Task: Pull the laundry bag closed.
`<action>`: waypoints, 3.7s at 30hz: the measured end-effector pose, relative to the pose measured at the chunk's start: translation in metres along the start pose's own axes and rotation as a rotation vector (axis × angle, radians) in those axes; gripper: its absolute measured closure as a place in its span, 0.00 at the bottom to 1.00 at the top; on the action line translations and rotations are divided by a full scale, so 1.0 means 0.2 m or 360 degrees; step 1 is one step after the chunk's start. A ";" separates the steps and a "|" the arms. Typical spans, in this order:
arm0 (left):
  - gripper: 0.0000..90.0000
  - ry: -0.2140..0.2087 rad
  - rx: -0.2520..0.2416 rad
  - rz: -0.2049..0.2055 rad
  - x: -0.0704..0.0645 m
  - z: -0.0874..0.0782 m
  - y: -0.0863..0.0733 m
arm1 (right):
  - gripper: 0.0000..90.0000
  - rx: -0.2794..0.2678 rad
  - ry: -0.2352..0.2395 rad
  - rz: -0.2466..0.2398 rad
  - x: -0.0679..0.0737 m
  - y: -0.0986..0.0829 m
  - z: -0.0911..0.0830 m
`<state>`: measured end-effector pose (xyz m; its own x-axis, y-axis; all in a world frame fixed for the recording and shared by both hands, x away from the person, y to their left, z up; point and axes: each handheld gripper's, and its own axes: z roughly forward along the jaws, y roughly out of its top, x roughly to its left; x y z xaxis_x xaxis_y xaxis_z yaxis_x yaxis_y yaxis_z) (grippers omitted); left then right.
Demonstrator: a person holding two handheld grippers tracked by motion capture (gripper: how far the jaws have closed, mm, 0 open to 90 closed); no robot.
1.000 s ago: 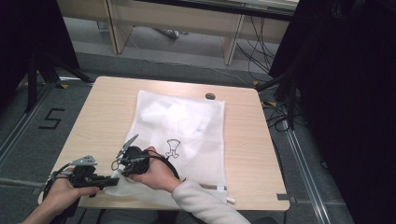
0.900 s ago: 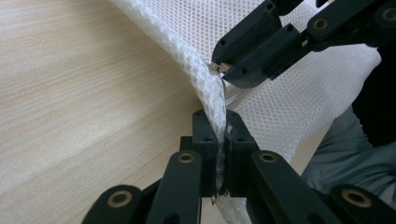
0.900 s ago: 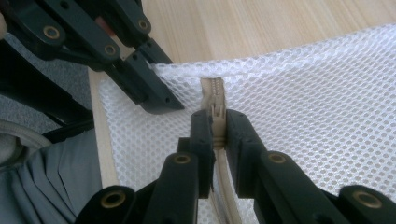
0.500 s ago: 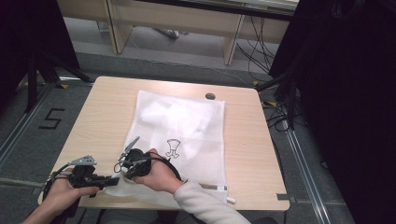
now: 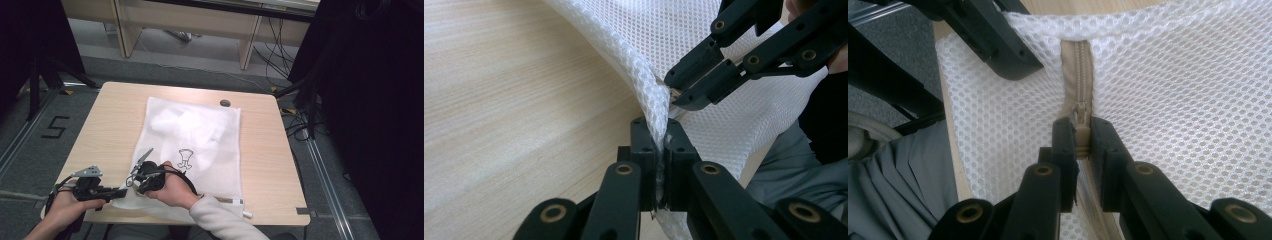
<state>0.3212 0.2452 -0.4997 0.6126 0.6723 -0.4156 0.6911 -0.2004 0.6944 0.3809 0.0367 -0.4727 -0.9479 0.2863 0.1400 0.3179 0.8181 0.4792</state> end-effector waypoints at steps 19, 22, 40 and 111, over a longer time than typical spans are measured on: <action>0.95 0.0057 0.0012 0.0059 0.00 0.00 0.00 | 0.91 0.0087 -0.0015 0.0000 -0.01 -0.07 -0.01; 0.95 0.0064 0.0027 0.0077 -0.01 0.00 0.00 | 0.91 0.0085 -0.0010 0.0010 -0.02 -0.08 -0.01; 0.95 0.0063 0.0024 0.0066 0.00 0.00 0.00 | 0.91 0.0085 -0.0004 0.0019 -0.04 -0.13 -0.04; 0.95 0.0056 0.0049 0.0058 -0.01 0.02 0.00 | 0.91 0.0151 -0.0042 0.0065 -0.11 -0.27 -0.18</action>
<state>0.3205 0.2418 -0.5014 0.6242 0.6887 -0.3689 0.6801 -0.2466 0.6904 0.3842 -0.0317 -0.4701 -0.9334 0.3325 0.1345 0.3584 0.8486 0.3890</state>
